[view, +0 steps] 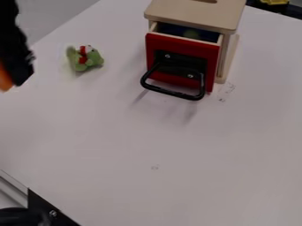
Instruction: Moved the half carrot from the right side to the left side of the cabinet
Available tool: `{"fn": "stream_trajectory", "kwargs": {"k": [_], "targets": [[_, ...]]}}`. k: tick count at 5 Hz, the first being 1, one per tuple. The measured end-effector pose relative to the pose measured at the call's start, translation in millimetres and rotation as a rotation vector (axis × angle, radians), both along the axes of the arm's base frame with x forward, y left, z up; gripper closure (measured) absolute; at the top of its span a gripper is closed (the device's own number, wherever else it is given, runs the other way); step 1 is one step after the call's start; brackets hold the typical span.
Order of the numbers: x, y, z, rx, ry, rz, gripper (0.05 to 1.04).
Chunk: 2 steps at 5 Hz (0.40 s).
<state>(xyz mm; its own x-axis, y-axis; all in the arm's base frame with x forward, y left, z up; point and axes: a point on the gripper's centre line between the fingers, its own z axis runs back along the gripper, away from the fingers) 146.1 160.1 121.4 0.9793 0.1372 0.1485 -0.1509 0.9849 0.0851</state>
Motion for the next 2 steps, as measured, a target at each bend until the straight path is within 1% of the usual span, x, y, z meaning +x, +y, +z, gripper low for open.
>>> {"fn": "stream_trajectory", "kwargs": {"k": [1,2], "targets": [[0.5,44.8,-31.2,-0.008,0.039,0.064,0.415],[5.1,64.0,-54.0,-0.014,0.057,0.090,0.416]]}}
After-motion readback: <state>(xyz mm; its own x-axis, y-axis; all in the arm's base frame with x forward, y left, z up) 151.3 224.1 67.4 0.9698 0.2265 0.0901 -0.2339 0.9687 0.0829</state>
